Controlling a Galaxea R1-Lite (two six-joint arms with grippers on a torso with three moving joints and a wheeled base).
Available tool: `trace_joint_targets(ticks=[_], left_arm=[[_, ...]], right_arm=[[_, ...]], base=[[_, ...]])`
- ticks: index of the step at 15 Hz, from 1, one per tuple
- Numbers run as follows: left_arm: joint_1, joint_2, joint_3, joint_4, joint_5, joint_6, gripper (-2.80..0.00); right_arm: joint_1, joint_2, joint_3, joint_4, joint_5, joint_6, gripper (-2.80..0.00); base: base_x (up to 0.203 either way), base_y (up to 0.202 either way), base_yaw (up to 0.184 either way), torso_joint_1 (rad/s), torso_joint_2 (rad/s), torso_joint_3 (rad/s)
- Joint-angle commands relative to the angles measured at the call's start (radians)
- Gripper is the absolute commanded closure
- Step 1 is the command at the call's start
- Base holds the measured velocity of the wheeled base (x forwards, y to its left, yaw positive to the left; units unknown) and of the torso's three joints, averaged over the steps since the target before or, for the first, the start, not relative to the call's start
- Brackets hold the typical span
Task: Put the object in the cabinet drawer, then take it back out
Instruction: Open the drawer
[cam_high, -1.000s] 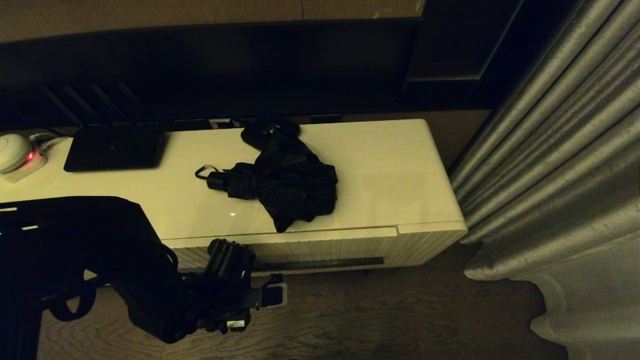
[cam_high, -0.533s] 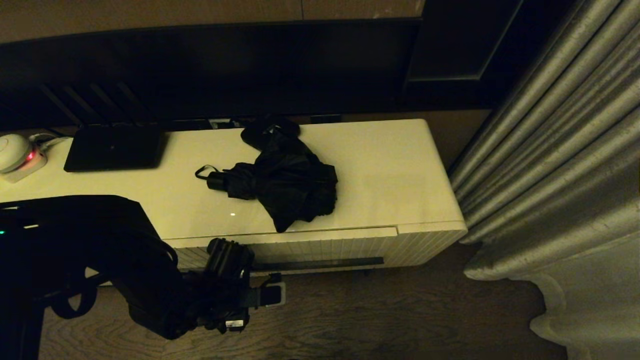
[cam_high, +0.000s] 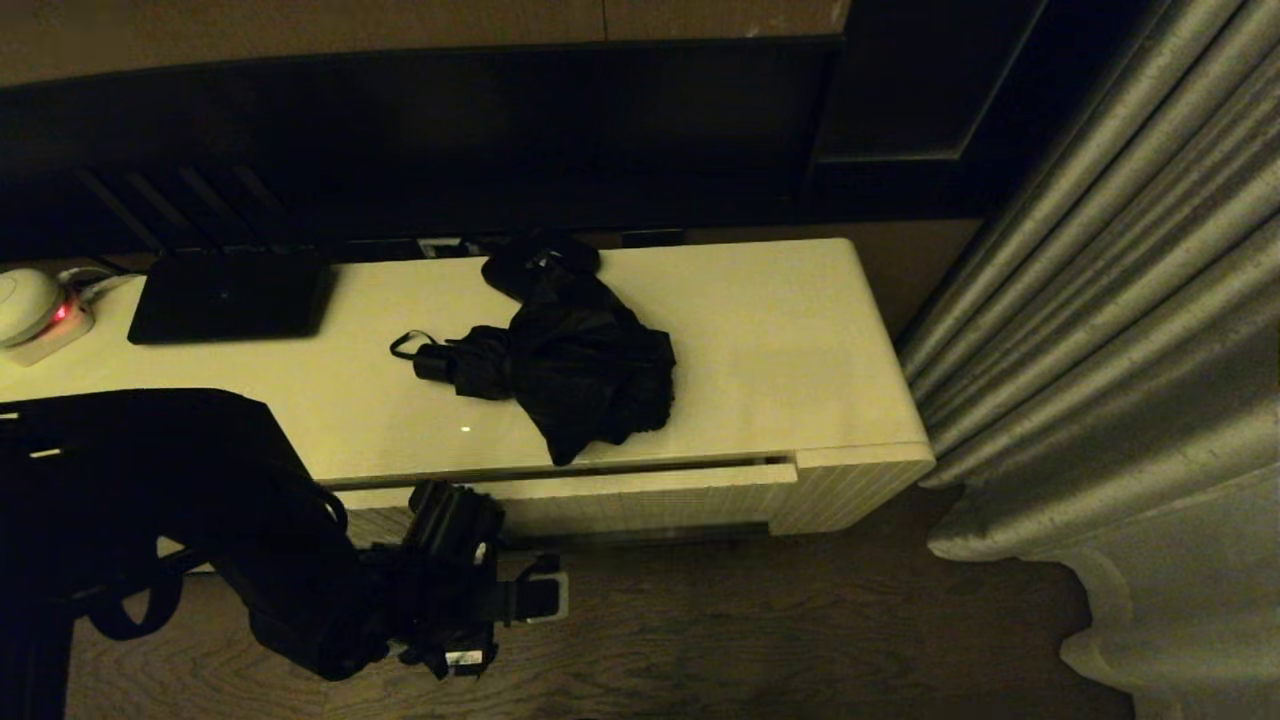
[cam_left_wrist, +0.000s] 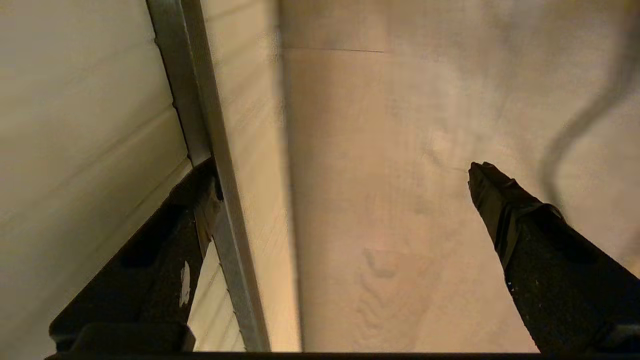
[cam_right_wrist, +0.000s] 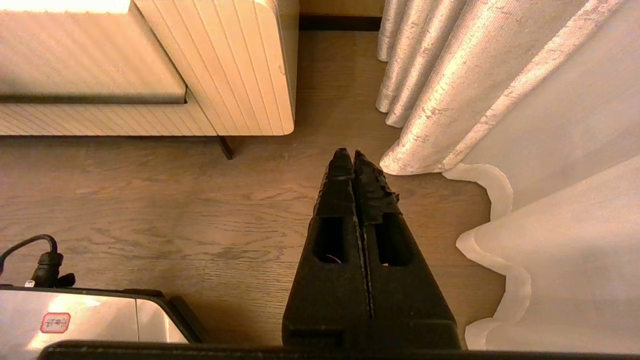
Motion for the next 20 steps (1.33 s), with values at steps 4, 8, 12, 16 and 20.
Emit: trace_joint_targets(ticks=[4, 8, 12, 16, 20], left_arm=[[0.001, -0.053, 0.007, 0.050, -0.053, 0.004, -2.80], [0.001, -0.092, 0.052, 0.052, -0.076, 0.005, -2.80], [-0.002, -0.115, 0.119, 0.042, -0.076, 0.005, -2.80], [-0.006, -0.157, 0.164, 0.036, -0.078, 0.001, -2.80], [-0.019, -0.173, 0.220, -0.120, -0.080, -0.018, -2.80]], right_arm=[[0.000, 0.001, 0.000, 0.000, 0.000, 0.000, 0.00], [0.000, 0.001, 0.000, 0.000, 0.000, 0.000, 0.00], [0.000, 0.001, 0.001, 0.000, 0.000, 0.000, 0.00], [0.000, 0.001, 0.000, 0.000, 0.000, 0.000, 0.00], [0.000, 0.001, 0.000, 0.000, 0.000, 0.000, 0.00]], base=[[0.000, 0.000, 0.000, 0.000, 0.00, 0.000], [0.000, 0.000, 0.000, 0.000, 0.00, 0.000], [0.000, 0.000, 0.000, 0.000, 0.00, 0.000], [0.000, 0.000, 0.000, 0.000, 0.00, 0.000], [0.000, 0.000, 0.000, 0.000, 0.00, 0.000]])
